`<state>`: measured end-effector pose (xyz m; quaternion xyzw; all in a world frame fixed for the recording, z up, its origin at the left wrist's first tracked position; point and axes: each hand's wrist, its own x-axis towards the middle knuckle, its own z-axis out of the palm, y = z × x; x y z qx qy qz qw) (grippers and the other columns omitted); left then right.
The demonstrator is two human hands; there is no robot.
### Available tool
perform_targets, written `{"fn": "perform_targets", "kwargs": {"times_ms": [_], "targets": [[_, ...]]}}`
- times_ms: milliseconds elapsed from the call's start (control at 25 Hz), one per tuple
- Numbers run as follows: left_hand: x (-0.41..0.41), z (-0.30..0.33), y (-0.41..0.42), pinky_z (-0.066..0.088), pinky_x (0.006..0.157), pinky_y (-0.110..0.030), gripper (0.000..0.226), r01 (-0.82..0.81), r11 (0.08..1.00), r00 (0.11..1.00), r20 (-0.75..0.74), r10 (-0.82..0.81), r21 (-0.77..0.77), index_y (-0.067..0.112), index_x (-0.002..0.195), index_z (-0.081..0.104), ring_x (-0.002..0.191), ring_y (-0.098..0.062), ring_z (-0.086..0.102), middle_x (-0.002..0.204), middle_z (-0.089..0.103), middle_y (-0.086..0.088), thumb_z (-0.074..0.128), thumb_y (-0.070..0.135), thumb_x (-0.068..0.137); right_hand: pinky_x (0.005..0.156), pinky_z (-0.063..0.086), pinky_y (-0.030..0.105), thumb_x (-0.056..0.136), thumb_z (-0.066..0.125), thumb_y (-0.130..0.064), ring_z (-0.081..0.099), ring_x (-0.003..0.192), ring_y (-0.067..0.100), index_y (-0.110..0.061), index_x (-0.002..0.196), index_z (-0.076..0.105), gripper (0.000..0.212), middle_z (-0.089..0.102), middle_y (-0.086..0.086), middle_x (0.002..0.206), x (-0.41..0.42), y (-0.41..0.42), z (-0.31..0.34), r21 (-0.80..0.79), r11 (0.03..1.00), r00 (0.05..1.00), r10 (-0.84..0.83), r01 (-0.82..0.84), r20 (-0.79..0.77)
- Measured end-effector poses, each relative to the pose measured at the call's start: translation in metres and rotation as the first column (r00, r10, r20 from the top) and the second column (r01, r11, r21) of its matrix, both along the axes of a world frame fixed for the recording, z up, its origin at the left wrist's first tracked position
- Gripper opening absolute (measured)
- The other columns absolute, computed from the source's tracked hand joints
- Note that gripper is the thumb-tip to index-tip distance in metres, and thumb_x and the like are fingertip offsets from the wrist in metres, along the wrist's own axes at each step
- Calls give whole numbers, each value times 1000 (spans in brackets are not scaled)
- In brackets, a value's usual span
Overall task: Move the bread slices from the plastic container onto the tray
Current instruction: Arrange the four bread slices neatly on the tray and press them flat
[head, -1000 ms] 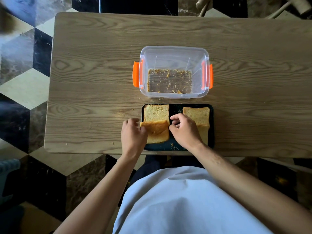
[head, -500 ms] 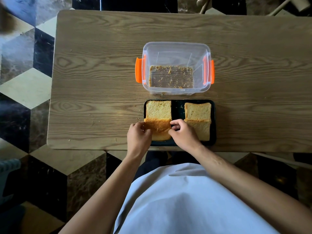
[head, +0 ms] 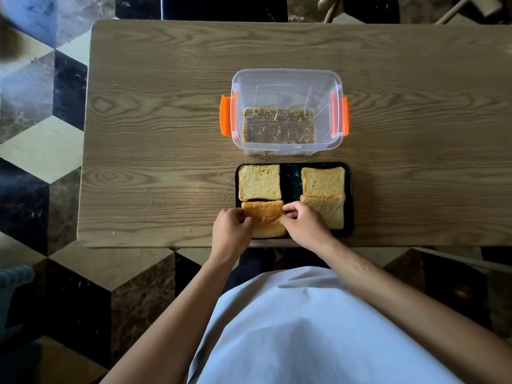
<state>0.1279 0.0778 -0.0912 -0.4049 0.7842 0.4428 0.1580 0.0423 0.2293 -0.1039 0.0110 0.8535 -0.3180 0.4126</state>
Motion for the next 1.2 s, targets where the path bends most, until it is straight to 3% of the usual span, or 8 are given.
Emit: {"fn": "perform_targets", "kwargs": {"times_ms": [160, 440, 520, 640, 760, 840, 1040, 1200], "targets": [[-3, -4, -4, 31, 62, -32, 15, 54, 990, 998, 34, -50, -130, 6, 73, 60, 78, -24, 50, 79, 57, -10, 56, 16, 83, 73, 44, 26, 86, 64, -33, 63, 92, 16, -18, 123, 63, 39, 66, -1, 104, 2, -7, -2, 5, 1000, 1000, 29, -29, -4], [8, -18, -19, 49, 80, -36, 34, 183, 953, 979, -41, -199, -242, 13, 126, 57, 96, -29, 61, 112, 61, -10, 58, 22, 93, 68, 41, 21, 87, 62, -30, 59, 92, 15, -15, 129, 58, 45, 64, -1, 111, 2, -10, -3, -7, 1000, 999, 27, -27, -19], [14, -18, -19, 53, 86, -41, 52, 341, 886, 922, -75, -381, -313, 16, 139, 49, 103, -30, 56, 118, 54, -12, 62, 15, 89, 69, 40, 23, 88, 61, -30, 59, 90, 14, -13, 137, 51, 53, 65, -1, 109, 0, -13, -2, -7, 1000, 1000, 7, -7, -9], [15, -20, -18, 48, 100, -48, 71, 543, 721, 812, 49, -582, -431, 22, 150, 36, 131, -36, 36, 147, 37, -17, 69, 22, 87, 71, 43, 26, 88, 59, -30, 61, 90, 17, -12, 149, 36, 67, 65, 0, 103, 0, -19, -1, -18, 1000, 1000, 1, -1, 6], [7, -23, -21, 35, 114, -49, 74, 632, 673, 756, 113, -645, -384, 20, 154, 29, 150, -35, 10, 165, 13, -12, 65, 26, 90, 94, 48, 39, 88, 58, -32, 56, 113, 27, -14, 152, 32, 71, 57, 5, 120, 0, -27, -3, 14, 999, 999, 30, -30, -11], [3, -25, -22, 34, 116, -50, 75, 653, 669, 741, 115, -662, -355, 18, 154, 28, 152, -34, 6, 166, 8, -11, 65, 24, 89, 101, 45, 43, 87, 58, -34, 51, 121, 29, -16, 152, 33, 72, 50, 11, 132, -1, -32, -4, 40, 998, 999, 45, -44, -13], [1, -21, -20, 31, 116, -50, 75, 644, 667, 747, 118, -655, -376, 18, 151, 31, 151, -35, 10, 165, 12, -12, 68, 23, 85, 101, 45, 42, 87, 61, -34, 51, 121, 29, -16, 151, 34, 72, 46, 13, 137, 0, -32, -1, 47, 997, 998, 62, -61, -23], [-7, -13, -11, 24, 119, -48, 64, 600, 690, 771, 62, -634, -405, 14, 145, 41, 149, -34, 18, 160, 29, -15, 64, 23, 86, 87, 50, 32, 87, 63, -29, 58, 106, 22, -15, 145, 44, 62, 53, 8, 127, -5, -20, 9, 14, 999, 994, 52, -51, -92]]}}
